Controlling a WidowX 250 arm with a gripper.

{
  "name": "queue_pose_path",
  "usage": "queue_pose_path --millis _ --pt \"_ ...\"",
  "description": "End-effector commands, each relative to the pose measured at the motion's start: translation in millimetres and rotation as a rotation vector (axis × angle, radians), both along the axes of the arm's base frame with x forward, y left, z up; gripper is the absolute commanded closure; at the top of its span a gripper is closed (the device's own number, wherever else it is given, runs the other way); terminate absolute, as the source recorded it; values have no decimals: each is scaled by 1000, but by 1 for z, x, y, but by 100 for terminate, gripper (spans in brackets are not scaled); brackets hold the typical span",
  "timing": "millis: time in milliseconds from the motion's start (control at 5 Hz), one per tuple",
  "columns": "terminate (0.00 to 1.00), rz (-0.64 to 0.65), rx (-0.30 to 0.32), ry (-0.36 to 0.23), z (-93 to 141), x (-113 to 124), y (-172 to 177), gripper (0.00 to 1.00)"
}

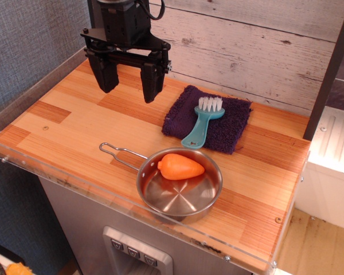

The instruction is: Move brush to right table edge in the center

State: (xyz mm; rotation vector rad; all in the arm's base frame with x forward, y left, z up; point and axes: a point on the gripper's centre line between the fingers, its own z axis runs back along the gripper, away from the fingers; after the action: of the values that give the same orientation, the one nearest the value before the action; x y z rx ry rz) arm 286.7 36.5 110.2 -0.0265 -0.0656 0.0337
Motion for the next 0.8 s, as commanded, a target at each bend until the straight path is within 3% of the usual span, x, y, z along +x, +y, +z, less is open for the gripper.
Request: queue_pose_path --millis 0,600 --pt "0 0 0 0 0 0 0 0" --pt "0 24 35 -33 -39 56 -58 0"
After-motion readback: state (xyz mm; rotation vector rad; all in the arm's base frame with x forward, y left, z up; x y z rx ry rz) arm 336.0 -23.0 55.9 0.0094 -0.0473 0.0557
